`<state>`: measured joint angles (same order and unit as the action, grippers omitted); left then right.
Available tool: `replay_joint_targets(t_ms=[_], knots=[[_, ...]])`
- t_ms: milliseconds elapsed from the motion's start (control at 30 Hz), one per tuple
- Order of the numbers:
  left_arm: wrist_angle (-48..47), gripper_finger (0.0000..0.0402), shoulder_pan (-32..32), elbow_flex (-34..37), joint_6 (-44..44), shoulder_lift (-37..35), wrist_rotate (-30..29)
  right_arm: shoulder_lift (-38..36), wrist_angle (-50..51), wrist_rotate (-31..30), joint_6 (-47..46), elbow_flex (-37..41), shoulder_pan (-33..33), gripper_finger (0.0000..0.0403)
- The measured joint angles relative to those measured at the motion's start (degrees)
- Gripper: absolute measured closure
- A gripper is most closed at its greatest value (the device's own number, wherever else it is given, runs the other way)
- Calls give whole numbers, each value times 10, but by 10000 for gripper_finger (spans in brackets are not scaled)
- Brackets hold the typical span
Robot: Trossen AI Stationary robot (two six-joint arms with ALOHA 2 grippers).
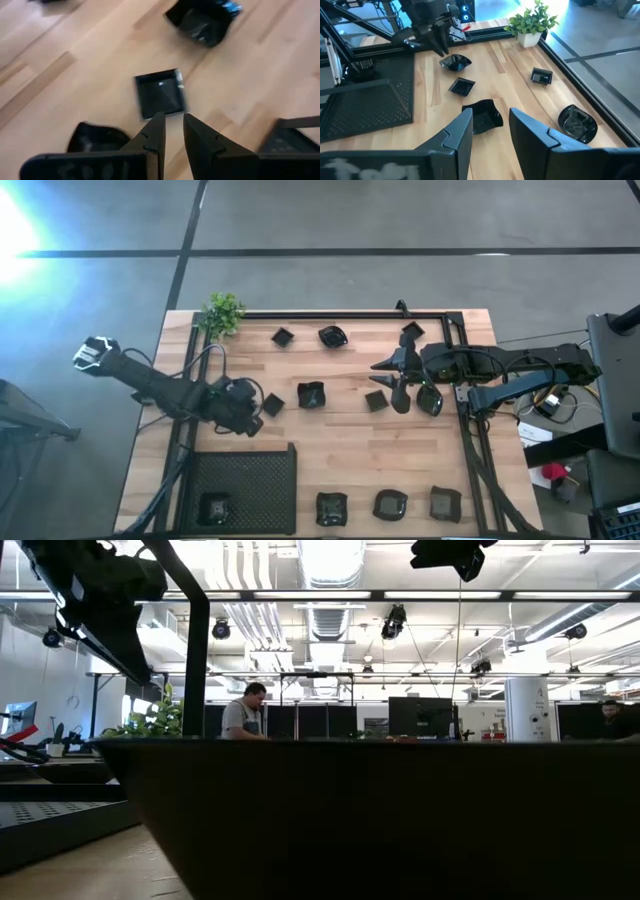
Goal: Pick & Place Mini shaped plates
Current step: Put the leaf shaped plate on the shelf
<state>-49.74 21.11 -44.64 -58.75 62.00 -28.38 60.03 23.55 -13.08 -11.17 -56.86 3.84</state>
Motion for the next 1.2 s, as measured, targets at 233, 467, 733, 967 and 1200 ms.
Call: replay_joint_targets(t_ms=[233,467,733,967,1200], knots=[[-92,340,-8,0,-97,0,3,0,0,0,17,0,0,280],[-42,340,-9,54,-109,20,29,0,0,0,18,0,0,280],[-6,340,-9,73,-123,60,54,0,-1,0,18,0,0,280],[12,340,-9,73,-134,84,56,0,-1,0,18,0,0,280],[28,340,-11,73,-138,104,56,0,-1,0,18,0,0,280]])
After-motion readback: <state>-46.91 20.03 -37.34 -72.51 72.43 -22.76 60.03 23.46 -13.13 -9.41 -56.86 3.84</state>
